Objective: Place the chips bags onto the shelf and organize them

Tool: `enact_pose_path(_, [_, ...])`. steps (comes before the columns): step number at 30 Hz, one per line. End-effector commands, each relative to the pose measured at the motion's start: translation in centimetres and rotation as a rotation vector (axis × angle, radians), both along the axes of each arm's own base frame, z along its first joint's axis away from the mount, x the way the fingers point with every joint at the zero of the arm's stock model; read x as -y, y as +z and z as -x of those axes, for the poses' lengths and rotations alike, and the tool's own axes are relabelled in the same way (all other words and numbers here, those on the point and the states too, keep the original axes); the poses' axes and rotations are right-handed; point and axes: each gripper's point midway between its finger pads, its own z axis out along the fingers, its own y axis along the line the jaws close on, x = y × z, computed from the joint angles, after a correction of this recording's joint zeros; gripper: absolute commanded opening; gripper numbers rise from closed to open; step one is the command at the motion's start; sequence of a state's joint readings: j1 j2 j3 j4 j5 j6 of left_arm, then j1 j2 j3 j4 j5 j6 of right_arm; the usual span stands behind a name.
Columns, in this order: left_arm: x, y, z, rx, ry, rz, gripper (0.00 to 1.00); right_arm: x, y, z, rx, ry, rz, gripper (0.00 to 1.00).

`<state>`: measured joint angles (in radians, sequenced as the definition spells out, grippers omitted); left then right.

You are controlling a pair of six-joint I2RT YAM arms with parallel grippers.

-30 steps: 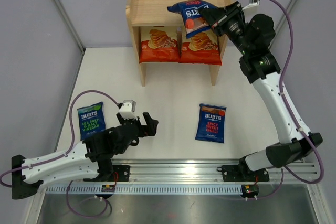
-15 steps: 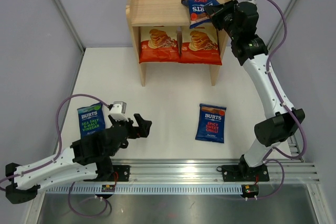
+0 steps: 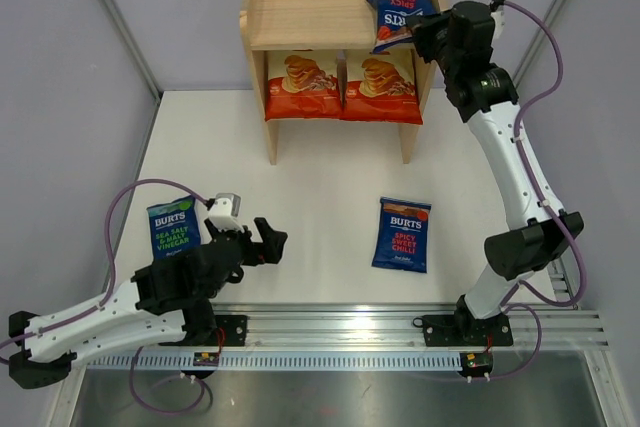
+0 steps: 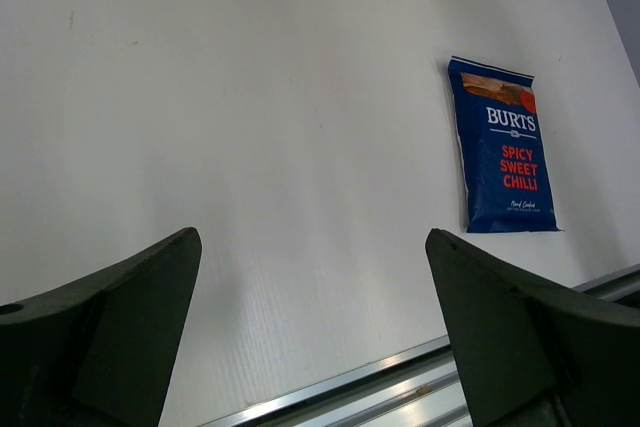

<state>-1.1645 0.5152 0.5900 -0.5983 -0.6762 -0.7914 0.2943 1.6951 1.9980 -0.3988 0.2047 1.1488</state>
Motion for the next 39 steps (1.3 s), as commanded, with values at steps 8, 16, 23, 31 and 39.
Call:
enact_pose_path(8, [-0.6, 2.3, 0.1, 0.016, 0.014, 0.052, 0.99, 0.6, -0.2, -3.4, -0.063, -0.1, -0.009, 0.17])
enact_pose_path(16, [-1.9, 2.7, 0.3, 0.028, 0.038, 0.055, 0.99, 0.3, -0.2, -4.2, -0.074, -0.108, -0.014, 0.3])
enact_pose_path(23, [-1.7, 2.8, 0.3, 0.024, 0.036, 0.057, 0.99, 1.4, -0.8, -2.0, -0.101, -0.138, 0.019, 0.49])
enact_pose_path(31, [-1.6, 3.0, 0.3, 0.019, 0.033, 0.056, 0.99, 1.7, -1.4, 0.2, -0.138, -0.116, 0.042, 0.68])
enact_pose_path(39, [-0.1, 3.0, 0.3, -0.004, 0.0, 0.046, 0.99, 1.5, 0.5, 2.9, -0.079, -0.049, 0.058, 0.69])
